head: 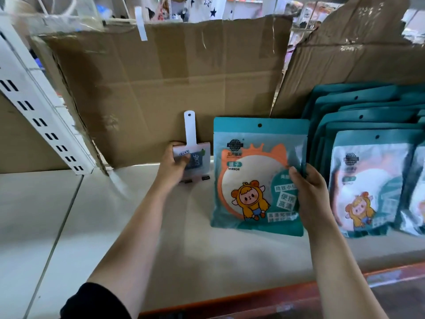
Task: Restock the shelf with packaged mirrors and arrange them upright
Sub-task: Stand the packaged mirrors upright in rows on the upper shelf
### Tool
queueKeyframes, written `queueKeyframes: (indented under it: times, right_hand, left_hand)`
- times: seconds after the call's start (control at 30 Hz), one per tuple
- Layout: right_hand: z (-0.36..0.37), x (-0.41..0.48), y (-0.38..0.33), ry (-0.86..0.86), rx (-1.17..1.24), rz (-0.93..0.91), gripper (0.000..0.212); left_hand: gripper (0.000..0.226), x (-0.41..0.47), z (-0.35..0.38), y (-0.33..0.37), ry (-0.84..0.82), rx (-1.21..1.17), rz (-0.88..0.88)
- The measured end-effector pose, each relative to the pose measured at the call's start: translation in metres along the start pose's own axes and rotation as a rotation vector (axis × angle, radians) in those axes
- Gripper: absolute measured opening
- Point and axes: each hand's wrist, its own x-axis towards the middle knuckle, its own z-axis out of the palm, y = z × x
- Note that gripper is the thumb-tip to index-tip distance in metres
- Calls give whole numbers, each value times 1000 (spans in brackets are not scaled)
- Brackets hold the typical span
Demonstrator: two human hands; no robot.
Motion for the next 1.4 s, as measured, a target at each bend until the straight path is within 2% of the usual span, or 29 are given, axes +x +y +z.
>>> queueKeyframes:
  times: [0.17, 0.3, 0.43, 0.57, 0.63, 0.83, 0.97, 1.0, 1.07, 1.13, 1.2, 1.27, 1.33, 1.4]
  right_hand:
    - [-6, 5, 7, -1, -6, 34, 10]
    - [-7, 6, 6, -31, 24, 25, 22]
    - [-11, 0, 11, -58, 57, 62, 11]
    - [-21, 1, 8, -57, 90, 54, 6]
    - [-26, 0, 8, -52, 85, 44, 6]
    - [-31, -3, 8, -40, 96, 28, 7]
    - [-33, -4, 7, -41, 99, 18, 6]
    - [-33, -5, 6, -42, 102, 8, 6]
    - [-32, -7, 4, -43, 124, -13, 8]
    - [-30, -10, 3, -49, 162, -21, 11]
    - [-27, -14, 4, -54, 178, -19, 13]
    - [-25, -18, 3, -49, 186, -12, 13]
    - [-30, -21, -1, -30, 157, -30, 15]
    - [-42, -22, -4, 4, 86, -79, 15]
  left_hand:
    - [16, -5, 18, -5, -17, 50, -40]
    - [21, 2, 31, -1, -40, 111, -54]
    - [25, -5, 53, -1, -99, -10, -88]
    - [26, -1, 70, 1, -207, 10, -30]
    - [28, 0, 76, 1, -209, 7, -41]
    - [33, -10, 75, -3, -81, 40, -7]
    - [23, -26, 65, 4, 305, 126, 147]
    - [27, -30, 61, 7, 277, 79, 216]
    - [43, -36, 54, 15, -26, -28, 281]
    - [54, -44, 48, 29, -354, 6, 189]
    - [56, -51, 47, 39, -593, -42, 56]
    - [53, -54, 46, 44, -688, -93, 6]
    - [42, -61, 46, 55, -752, -55, 39]
    - [41, -67, 51, 67, -818, 27, 108]
